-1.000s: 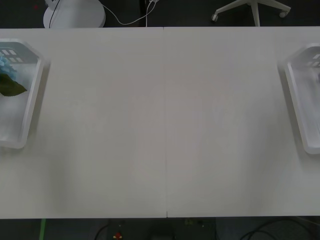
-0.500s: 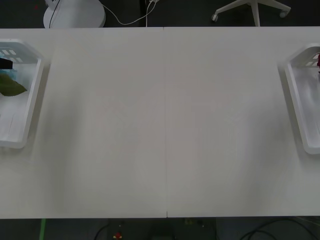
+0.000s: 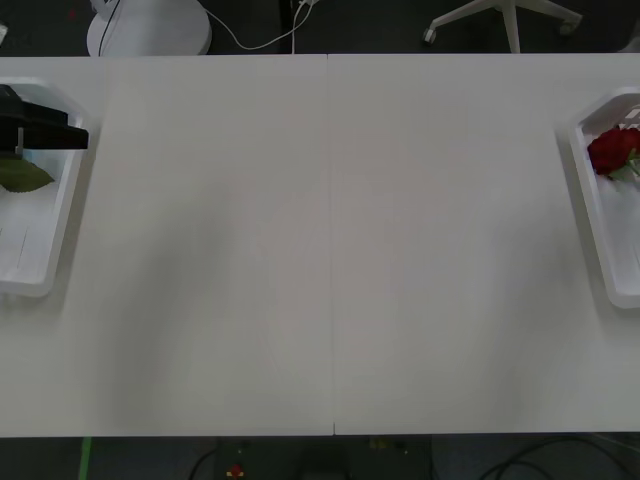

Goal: Put the red flowers into the right box and the blue flowers into the left box

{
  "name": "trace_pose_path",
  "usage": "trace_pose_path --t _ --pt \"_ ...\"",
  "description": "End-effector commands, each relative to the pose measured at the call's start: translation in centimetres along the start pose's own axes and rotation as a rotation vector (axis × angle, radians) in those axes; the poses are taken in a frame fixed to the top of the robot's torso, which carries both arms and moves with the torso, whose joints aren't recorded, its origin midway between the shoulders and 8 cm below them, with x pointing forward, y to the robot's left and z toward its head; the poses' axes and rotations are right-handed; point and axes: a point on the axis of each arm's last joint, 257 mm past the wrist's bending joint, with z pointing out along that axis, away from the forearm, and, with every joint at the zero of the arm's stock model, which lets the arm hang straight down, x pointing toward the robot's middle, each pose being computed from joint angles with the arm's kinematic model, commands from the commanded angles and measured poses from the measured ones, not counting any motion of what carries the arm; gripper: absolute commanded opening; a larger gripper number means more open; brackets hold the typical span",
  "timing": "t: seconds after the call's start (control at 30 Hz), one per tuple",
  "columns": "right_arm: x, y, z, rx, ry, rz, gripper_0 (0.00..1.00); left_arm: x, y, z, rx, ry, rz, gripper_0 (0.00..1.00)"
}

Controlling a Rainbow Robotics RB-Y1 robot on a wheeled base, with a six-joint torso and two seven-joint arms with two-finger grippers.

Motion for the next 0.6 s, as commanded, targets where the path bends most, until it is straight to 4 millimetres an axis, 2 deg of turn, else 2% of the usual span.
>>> trace_pose_path --t 0.03,0.13,0.3,0.4,0.47,0.57,0.6 --pt "-1.4 -3.8 -3.3 -0.044 -0.025 -0.039 0.89 -0.2 -2.7 0.1 0.060 0.021 0.082 1.00" --pt "-2.1 -3.2 -5.4 -0.120 -0.023 -0.082 0.92 -0.6 -4.4 0.9 0.107 0.022 0.115 1.00" --pt "-3.7 -0.8 -9.6 -0.246 -0.048 -0.199 0.94 -0.7 -6.8 1.7 0.198 0.000 0.118 1.00" --pt "-4.5 1.7 -11.9 -0.334 -0.079 -0.299 0.95 -1.2 -7.6 1.9 0.227 -0.030 0.171 1.00" --pt "-5.1 4.2 -14.0 -0.416 -0.115 -0.396 0.95 -2.6 -8.1 2.5 0.240 -0.099 0.214 1.00" --pt "-5.4 6.8 -16.2 -0.493 -0.166 -0.533 0.95 -4.6 -8.4 4.6 0.229 -0.204 0.243 1.00" --pt "-5.4 8.4 -17.4 -0.534 -0.194 -0.607 0.95 -6.0 -8.2 5.9 0.190 -0.271 0.278 1.00"
